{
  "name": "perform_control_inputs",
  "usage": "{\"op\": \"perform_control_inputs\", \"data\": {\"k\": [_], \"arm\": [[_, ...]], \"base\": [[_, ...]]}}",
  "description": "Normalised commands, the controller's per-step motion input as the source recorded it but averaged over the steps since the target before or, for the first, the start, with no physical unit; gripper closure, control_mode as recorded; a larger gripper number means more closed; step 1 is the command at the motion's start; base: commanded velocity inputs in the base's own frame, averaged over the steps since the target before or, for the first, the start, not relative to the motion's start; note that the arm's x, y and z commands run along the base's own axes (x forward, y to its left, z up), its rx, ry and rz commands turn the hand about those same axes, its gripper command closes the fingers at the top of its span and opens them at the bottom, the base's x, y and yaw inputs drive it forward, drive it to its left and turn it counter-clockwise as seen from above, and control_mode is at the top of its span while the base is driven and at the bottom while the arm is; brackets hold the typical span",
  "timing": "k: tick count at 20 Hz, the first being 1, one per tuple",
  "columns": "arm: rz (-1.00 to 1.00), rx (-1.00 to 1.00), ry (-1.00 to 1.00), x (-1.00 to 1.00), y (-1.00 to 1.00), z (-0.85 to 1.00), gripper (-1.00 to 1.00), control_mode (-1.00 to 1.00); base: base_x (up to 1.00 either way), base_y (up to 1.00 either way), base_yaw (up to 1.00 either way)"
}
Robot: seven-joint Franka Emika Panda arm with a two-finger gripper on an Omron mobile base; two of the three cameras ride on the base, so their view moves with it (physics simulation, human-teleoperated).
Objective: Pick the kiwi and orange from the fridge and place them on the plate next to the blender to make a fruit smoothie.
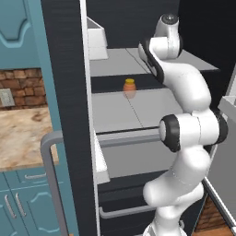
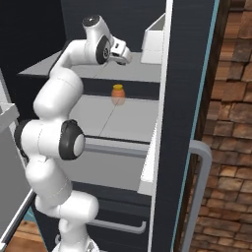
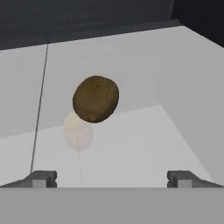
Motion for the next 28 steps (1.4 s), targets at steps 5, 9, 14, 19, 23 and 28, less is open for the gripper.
{"op": "perform_control_inputs", "data": {"k": [5, 9, 14, 19, 23, 28], "arm": [[-0.02, 0.00, 0.09, 0.71, 0.00, -0.14, -1.00, -1.00], [-0.01, 0.00, 0.07, 0.69, 0.00, -0.15, -1.00, -1.00], [0.00, 0.00, 0.04, 0.42, 0.00, -0.05, -1.00, -1.00], [0.00, 0.00, 0.00, 0.01, 0.00, -0.37, -1.00, -1.00], [0.00, 0.00, -0.06, 0.13, 0.00, -0.32, 1.00, -1.00], [0.00, -0.01, -0.09, 0.12, 0.00, -0.16, 1.00, -1.00]], "base": [[0.00, 0.00, 0.00], [0.00, 0.00, 0.00], [0.00, 0.00, 0.00], [0.00, 0.00, 0.00], [0.00, 0.00, 0.00], [0.00, 0.00, 0.00]]}}
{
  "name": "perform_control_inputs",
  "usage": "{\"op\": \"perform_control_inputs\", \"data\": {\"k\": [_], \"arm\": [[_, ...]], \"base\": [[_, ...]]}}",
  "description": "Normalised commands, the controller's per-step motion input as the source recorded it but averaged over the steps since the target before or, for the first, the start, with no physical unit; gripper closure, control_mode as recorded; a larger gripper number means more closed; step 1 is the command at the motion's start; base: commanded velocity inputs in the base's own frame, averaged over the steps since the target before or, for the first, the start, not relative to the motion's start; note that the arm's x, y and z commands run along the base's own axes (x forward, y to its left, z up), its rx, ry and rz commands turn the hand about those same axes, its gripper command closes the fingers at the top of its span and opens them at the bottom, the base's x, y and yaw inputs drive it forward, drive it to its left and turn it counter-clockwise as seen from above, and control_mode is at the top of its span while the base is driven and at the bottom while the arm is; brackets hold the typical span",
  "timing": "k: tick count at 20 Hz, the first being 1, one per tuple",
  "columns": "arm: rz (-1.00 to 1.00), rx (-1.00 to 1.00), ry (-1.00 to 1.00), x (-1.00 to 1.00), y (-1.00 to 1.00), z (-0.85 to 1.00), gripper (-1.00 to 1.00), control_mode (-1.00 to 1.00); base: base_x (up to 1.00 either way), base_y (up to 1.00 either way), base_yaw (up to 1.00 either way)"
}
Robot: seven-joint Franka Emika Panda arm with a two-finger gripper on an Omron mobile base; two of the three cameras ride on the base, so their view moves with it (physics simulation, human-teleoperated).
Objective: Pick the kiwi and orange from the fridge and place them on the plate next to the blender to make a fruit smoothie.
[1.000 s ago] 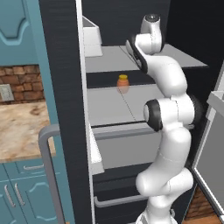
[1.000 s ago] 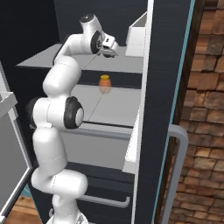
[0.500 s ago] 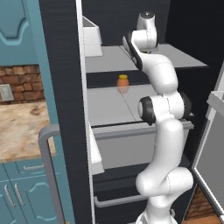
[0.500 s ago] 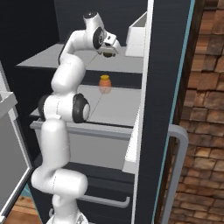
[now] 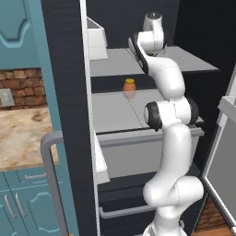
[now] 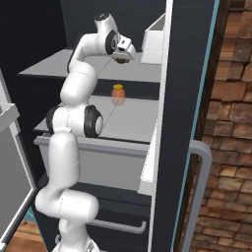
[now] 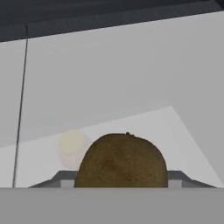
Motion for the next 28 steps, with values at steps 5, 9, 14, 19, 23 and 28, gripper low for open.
{"op": "perform_control_inputs", "data": {"k": [5, 9, 14, 19, 23, 28], "arm": [[0.00, 0.00, -0.15, -0.36, 0.00, -0.03, 1.00, -1.00], [0.00, -0.06, -0.52, -0.94, 0.00, 0.00, 1.00, -1.00], [0.05, -0.02, -0.65, -1.00, 0.00, -0.07, 1.00, -1.00], [0.02, 0.01, -0.45, -1.00, 0.01, 0.01, 1.00, -1.00], [0.00, 0.02, -0.04, -1.00, 0.11, 0.15, 1.00, -1.00], [0.04, 0.03, 0.15, -1.00, 0.15, 0.43, 1.00, -1.00]], "base": [[0.00, 0.00, 0.00], [0.00, 0.00, 0.00], [0.00, 0.00, 0.00], [0.00, 0.00, 0.00], [0.00, 0.00, 0.00], [0.00, 0.00, 0.00]]}}
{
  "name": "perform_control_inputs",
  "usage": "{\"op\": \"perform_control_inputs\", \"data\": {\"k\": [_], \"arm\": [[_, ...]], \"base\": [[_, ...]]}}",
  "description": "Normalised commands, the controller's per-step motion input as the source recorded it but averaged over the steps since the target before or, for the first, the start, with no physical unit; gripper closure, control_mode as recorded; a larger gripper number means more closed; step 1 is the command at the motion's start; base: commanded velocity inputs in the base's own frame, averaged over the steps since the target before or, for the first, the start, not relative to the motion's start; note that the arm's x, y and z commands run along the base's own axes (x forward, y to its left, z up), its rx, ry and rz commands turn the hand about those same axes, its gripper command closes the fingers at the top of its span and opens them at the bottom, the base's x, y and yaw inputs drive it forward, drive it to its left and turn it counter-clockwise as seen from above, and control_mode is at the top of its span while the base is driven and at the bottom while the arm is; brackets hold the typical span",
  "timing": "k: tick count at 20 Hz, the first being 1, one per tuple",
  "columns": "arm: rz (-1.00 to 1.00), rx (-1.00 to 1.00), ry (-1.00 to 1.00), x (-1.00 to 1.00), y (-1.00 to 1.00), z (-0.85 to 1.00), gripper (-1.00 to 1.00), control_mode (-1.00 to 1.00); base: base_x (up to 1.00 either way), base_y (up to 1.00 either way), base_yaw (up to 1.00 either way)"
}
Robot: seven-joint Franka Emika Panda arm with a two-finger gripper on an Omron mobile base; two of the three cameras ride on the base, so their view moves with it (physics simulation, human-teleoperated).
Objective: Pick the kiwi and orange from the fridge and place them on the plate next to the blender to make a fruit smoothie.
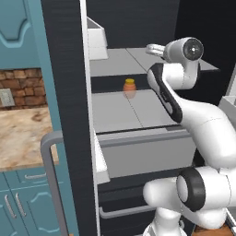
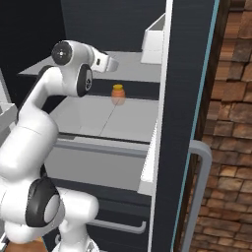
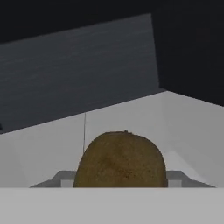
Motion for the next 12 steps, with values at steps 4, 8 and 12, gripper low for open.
{"op": "perform_control_inputs", "data": {"k": [4, 8, 12], "arm": [[0.09, 0.10, 0.27, -1.00, 0.03, -0.17, 1.00, -1.00], [0.03, 0.01, 0.42, -1.00, 0.04, -0.90, 1.00, -1.00], [0.00, 0.00, 0.49, -1.00, 0.21, -1.00, 1.00, -1.00]], "base": [[0.00, 0.00, 0.00], [0.00, 0.00, 0.00], [0.00, 0.00, 0.00]]}}
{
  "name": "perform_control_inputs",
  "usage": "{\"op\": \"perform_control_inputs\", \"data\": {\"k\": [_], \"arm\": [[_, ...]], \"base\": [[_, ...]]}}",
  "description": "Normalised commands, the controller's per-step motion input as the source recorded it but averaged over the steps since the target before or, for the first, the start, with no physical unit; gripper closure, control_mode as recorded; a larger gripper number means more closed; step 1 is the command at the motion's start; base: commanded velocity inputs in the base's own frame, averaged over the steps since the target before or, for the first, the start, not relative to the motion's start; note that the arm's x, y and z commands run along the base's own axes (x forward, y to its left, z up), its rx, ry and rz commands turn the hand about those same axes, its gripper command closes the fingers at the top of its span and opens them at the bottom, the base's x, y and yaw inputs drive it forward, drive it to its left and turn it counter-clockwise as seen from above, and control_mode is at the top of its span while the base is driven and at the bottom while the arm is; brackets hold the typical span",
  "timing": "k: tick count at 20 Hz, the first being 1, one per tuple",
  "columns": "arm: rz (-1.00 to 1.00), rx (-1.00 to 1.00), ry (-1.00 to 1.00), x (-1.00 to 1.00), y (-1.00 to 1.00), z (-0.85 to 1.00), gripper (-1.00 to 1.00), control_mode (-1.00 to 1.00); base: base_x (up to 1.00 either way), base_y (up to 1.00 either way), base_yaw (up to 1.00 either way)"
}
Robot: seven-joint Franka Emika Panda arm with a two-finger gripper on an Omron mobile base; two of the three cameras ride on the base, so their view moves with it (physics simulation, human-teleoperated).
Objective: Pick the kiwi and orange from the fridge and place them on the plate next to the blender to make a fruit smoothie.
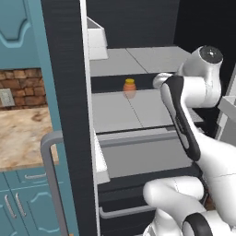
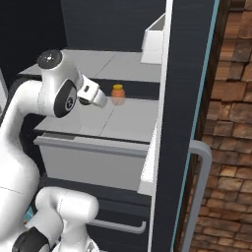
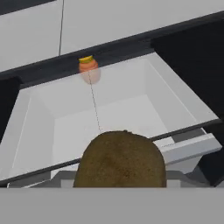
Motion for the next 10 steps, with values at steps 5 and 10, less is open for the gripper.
{"op": "perform_control_inputs", "data": {"k": [5, 10], "arm": [[0.00, -0.06, -0.05, -0.98, 0.11, -0.57, 1.00, -1.00], [0.00, -0.02, -0.05, -0.12, 0.02, -0.04, 1.00, -1.00]], "base": [[0.00, 0.00, 0.00], [0.00, 0.00, 0.00]]}}
